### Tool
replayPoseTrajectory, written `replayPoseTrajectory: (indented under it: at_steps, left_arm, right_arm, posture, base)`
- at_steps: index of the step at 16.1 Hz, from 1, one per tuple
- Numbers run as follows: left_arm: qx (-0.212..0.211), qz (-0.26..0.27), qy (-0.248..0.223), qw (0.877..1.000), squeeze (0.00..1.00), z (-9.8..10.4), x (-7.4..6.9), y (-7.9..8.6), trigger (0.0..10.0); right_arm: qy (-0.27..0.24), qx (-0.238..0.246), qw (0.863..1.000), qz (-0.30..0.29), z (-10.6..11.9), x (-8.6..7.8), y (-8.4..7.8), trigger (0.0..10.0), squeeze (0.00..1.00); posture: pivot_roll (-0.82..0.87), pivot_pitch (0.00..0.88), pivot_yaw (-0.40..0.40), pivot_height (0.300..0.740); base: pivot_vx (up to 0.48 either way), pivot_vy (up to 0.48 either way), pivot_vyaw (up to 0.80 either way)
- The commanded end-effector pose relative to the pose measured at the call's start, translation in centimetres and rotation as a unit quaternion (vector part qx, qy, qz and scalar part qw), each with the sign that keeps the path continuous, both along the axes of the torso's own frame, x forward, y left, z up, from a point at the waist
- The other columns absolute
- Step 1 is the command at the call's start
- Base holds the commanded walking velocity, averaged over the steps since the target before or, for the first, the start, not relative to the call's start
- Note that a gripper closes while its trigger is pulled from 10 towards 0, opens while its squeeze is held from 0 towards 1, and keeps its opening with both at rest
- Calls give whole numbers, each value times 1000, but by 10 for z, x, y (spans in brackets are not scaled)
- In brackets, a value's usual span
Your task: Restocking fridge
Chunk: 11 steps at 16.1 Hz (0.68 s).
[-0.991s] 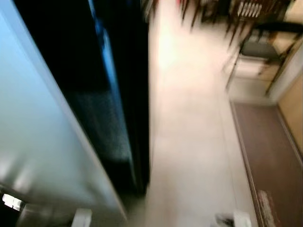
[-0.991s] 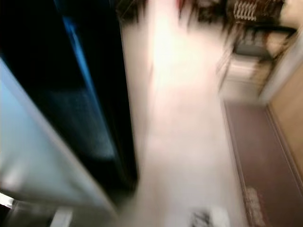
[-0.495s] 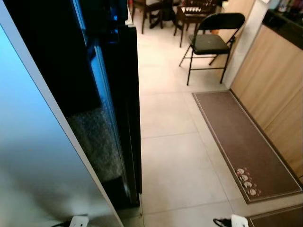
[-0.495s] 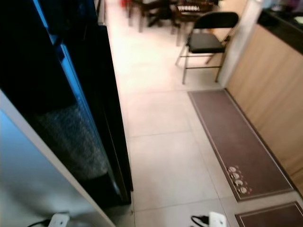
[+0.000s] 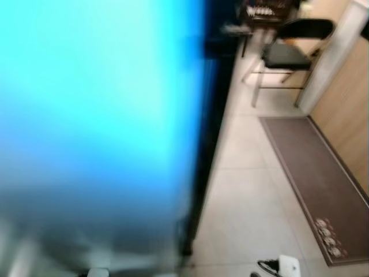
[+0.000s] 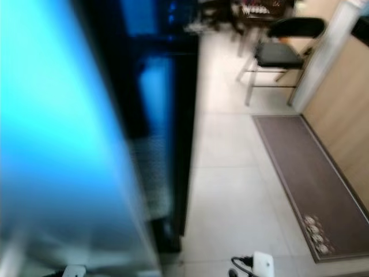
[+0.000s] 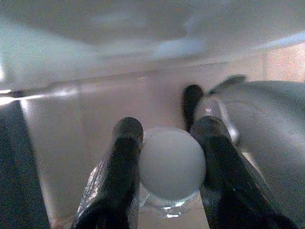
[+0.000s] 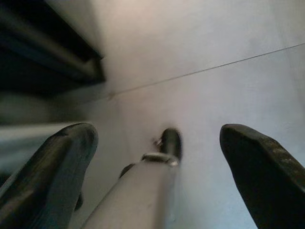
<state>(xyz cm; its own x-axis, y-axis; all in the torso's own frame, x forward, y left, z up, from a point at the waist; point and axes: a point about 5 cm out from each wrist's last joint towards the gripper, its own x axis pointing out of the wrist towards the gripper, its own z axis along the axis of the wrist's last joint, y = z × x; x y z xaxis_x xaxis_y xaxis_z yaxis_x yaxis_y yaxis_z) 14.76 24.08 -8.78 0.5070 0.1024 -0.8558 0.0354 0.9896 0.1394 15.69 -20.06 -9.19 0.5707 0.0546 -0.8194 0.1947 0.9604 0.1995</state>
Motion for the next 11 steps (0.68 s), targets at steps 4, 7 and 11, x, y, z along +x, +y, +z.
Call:
replayPoseTrajectory:
  at_steps: [4, 7, 11]
  left_arm:
    - [3, 4, -1, 1000, 0, 0, -2, 3, 10000]
    - [4, 4, 1, 1000, 0, 0, -2, 3, 10000]
    - [5, -3, 2, 1000, 0, -1, -3, 2, 10000]
  right_arm:
    - [10, 1, 1000, 0, -2, -7, -2, 10000, 0]
    - [10, 0, 1000, 3, -2, -7, -2, 10000, 0]
    - [14, 1, 1000, 1, -3, -9, -3, 10000, 0]
  posture:
    - [40, 64, -16, 740]
    - [43, 60, -18, 740]
    - [46, 50, -20, 740]
  base:
    - [0, 0, 0]
    - [0, 0, 0]
    - [0, 0, 0]
